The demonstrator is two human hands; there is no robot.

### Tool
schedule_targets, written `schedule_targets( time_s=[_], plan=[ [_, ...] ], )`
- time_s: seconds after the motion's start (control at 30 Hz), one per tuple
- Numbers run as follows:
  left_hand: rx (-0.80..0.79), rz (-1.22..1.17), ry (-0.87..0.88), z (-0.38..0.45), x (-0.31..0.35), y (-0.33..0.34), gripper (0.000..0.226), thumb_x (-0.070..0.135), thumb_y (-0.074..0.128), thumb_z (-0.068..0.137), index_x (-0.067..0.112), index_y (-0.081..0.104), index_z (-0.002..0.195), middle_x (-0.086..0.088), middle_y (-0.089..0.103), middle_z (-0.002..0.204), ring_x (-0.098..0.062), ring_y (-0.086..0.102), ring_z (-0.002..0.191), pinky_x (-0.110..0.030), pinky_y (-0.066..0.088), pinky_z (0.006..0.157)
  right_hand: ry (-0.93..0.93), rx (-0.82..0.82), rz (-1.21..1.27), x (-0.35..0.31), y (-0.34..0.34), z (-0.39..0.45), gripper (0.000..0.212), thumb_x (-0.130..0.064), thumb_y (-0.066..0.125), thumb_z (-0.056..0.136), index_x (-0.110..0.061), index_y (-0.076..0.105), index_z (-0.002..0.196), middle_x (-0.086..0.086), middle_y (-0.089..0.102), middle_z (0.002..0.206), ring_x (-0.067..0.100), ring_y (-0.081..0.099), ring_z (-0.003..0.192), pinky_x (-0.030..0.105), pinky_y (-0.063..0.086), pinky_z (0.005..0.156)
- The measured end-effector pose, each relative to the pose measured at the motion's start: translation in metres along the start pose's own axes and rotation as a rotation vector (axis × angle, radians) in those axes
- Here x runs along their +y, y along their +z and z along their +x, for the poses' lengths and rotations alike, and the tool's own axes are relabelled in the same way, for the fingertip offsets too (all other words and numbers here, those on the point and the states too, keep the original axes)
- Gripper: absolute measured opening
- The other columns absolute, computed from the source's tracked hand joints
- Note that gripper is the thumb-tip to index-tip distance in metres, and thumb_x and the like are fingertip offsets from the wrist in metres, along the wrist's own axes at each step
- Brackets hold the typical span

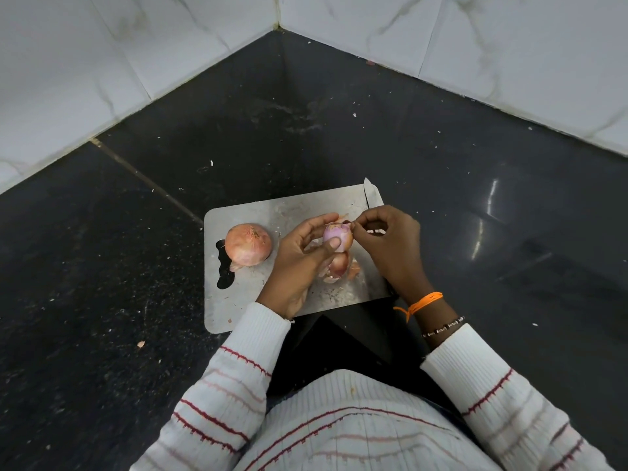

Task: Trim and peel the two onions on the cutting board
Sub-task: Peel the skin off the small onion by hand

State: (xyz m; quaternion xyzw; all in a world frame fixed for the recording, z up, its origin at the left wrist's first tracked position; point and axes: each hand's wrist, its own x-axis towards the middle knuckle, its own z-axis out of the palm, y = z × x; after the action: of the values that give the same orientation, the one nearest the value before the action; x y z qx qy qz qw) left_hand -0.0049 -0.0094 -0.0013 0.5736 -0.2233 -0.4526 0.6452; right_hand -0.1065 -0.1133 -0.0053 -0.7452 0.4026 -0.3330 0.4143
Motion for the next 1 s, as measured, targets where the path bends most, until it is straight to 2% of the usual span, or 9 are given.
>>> schedule_targets(
  time_s=[0.13,0.27,0.37,0.43,0.57,0.7,0.8,0.9,1.0],
  plan=[
    [-0.071,-0.124,-0.007,-0.004,0.009,0.001,0.032,0.008,0.063,0.080,0.016,0.064,0.111,-0.008,0.064,0.122,-0.024,0.062,0.113,-0.029,0.057,0.083,-0.016,0.011,-0.093,0.006,-0.003,0.009,0.006,-0.004,0.070,0.077,-0.005,0.068,0.072,0.000,0.063,0.076,0.013,0.062,0.070,0.011,0.045,0.063],
    [-0.023,-0.141,0.001,-0.002,0.014,0.001,0.040,0.017,0.069,0.069,0.014,0.064,0.108,-0.007,0.066,0.118,-0.023,0.062,0.112,-0.026,0.057,0.078,-0.026,-0.030,-0.045,0.002,0.000,0.011,0.010,0.006,0.067,0.076,-0.004,0.068,0.077,0.001,0.062,0.082,0.005,0.061,0.068,0.007,0.047,0.064],
    [0.063,-0.168,-0.041,-0.001,0.010,0.001,0.042,0.020,0.071,0.065,0.011,0.062,0.106,-0.007,0.067,0.115,-0.024,0.064,0.108,-0.027,0.058,0.076,-0.004,-0.083,0.015,-0.003,0.002,0.007,0.022,0.009,0.056,0.082,-0.009,0.069,0.080,-0.001,0.066,0.079,0.015,0.067,0.076,0.022,0.055,0.072],
    [0.112,-0.176,-0.069,0.000,0.007,0.001,0.044,0.020,0.073,0.065,0.008,0.061,0.106,-0.010,0.068,0.112,-0.026,0.067,0.103,-0.029,0.059,0.077,0.049,-0.133,0.085,-0.007,0.002,0.003,0.028,0.006,0.049,0.085,-0.012,0.070,0.081,-0.004,0.068,0.079,0.014,0.067,0.079,0.032,0.056,0.077],
    [0.155,-0.135,-0.068,0.003,0.003,-0.002,0.051,0.026,0.078,0.060,0.010,0.062,0.106,-0.010,0.070,0.109,-0.028,0.067,0.104,-0.041,0.055,0.088,0.142,-0.184,0.192,-0.014,0.003,-0.005,0.016,-0.009,0.056,0.088,-0.019,0.069,0.087,-0.005,0.070,0.085,0.014,0.067,0.084,0.042,0.056,0.081],
    [0.211,-0.042,-0.018,0.004,0.000,-0.004,0.053,0.032,0.086,0.060,0.013,0.065,0.104,-0.009,0.069,0.110,-0.029,0.064,0.108,-0.050,0.050,0.095,0.147,-0.205,0.216,-0.019,0.000,-0.007,0.010,-0.016,0.064,0.085,-0.019,0.071,0.092,-0.006,0.071,0.088,0.009,0.067,0.085,0.032,0.056,0.080],
    [0.204,0.023,0.012,0.004,0.001,-0.005,0.042,0.023,0.084,0.067,0.015,0.067,0.105,-0.007,0.068,0.111,-0.029,0.064,0.106,-0.051,0.052,0.091,0.160,-0.198,0.227,-0.018,-0.001,-0.006,0.012,-0.015,0.064,0.085,-0.016,0.072,0.094,-0.002,0.072,0.089,0.010,0.068,0.085,0.032,0.056,0.080],
    [0.179,0.154,0.069,0.003,0.003,-0.006,0.041,0.018,0.083,0.069,0.021,0.068,0.106,-0.005,0.065,0.116,-0.027,0.065,0.102,-0.049,0.055,0.087,0.174,-0.191,0.216,-0.015,-0.001,-0.005,0.011,-0.013,0.065,0.084,-0.015,0.072,0.093,0.000,0.073,0.088,0.012,0.069,0.084,0.033,0.057,0.079],
    [0.180,0.320,0.162,0.003,0.005,-0.005,0.038,0.015,0.082,0.069,0.026,0.070,0.104,0.001,0.059,0.118,-0.020,0.062,0.105,-0.039,0.055,0.089,0.149,-0.179,0.169,-0.016,-0.003,-0.004,0.011,-0.015,0.068,0.081,-0.013,0.072,0.090,-0.002,0.072,0.082,0.008,0.069,0.077,0.026,0.057,0.072]
  ],
)
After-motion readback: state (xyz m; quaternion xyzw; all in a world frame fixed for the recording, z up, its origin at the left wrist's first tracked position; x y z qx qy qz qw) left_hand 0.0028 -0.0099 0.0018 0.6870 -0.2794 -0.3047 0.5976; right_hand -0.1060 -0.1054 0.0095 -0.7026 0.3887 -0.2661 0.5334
